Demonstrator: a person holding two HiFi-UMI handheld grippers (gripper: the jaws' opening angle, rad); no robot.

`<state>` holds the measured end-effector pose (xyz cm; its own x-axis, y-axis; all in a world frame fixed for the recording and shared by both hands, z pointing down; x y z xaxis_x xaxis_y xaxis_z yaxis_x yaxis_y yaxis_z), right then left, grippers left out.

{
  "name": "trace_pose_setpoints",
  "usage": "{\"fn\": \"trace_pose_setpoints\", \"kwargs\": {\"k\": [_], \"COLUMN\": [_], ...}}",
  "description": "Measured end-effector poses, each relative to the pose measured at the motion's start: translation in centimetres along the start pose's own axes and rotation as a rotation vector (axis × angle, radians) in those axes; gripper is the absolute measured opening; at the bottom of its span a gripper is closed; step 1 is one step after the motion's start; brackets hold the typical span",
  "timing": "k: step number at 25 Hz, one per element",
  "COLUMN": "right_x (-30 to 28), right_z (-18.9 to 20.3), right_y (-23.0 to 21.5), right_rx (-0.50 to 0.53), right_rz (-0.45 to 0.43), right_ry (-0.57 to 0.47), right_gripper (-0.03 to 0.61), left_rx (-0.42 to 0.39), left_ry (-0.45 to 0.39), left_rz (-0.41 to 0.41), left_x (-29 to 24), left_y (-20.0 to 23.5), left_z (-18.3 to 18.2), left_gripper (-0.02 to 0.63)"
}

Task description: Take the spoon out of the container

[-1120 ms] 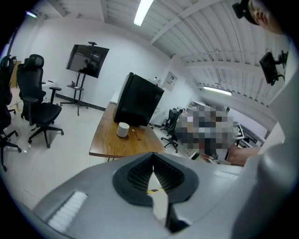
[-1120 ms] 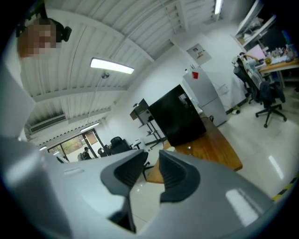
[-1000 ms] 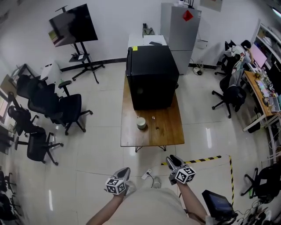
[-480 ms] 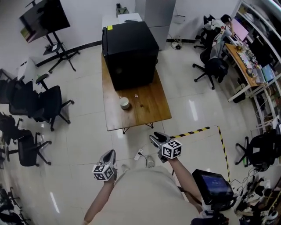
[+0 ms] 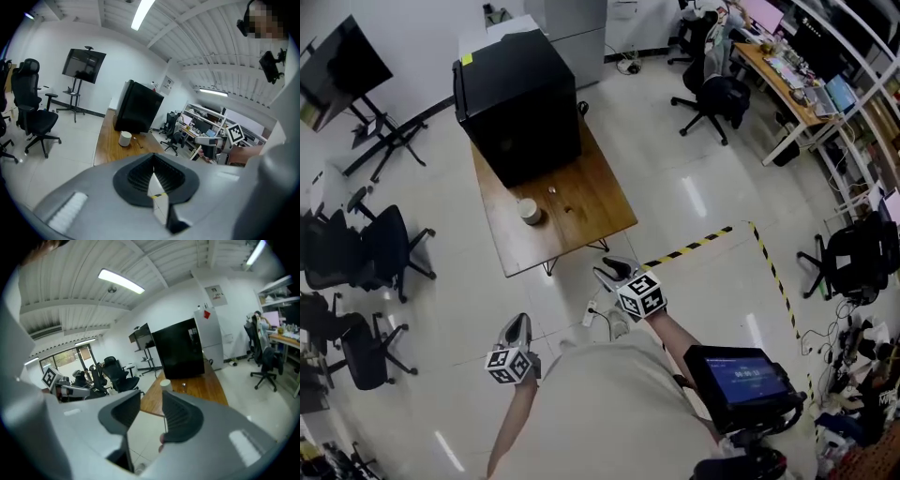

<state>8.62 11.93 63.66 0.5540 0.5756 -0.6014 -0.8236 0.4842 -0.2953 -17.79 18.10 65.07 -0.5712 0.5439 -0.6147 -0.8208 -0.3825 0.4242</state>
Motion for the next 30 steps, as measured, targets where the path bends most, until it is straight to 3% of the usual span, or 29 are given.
{"fn": "trace_pose_setpoints", "kwargs": {"k": [6, 16, 30], "right_x": [0.7, 2.0, 5.7], "right_z": [0.7, 2.8, 6.3], "right_y": [-1.9, -4.0, -7.8], "right_rx": [0.035, 0.071, 0.017], "right_rz": [0.044, 0.032, 0.012], "right_ry": [0.024, 0.062, 0.044], "right_gripper": [0.140, 0.134, 0.118], "left_rx": [-0.008, -0.050, -0.013], "left_ry": [0.022, 0.055, 0.002], "left_rz": [0.010, 0.039, -0.017], "left_x": [-1.2, -3.9, -6.6], "left_y": [-1.5, -5.1, -8.5], "left_z": [0.5, 2.0, 1.7], "left_gripper": [0.000, 0.000, 0.000]}}
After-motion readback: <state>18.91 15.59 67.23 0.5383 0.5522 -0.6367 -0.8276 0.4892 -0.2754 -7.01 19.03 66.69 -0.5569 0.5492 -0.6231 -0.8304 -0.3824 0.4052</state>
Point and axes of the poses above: the fingertips, and each gripper's own axes: x backward along the fingers, y to its left, z out of its underside, the point moved 2 cm from there along x, backward along the fingers, and after that the axes turned 13 degrees about y, right-handed, at the moved point
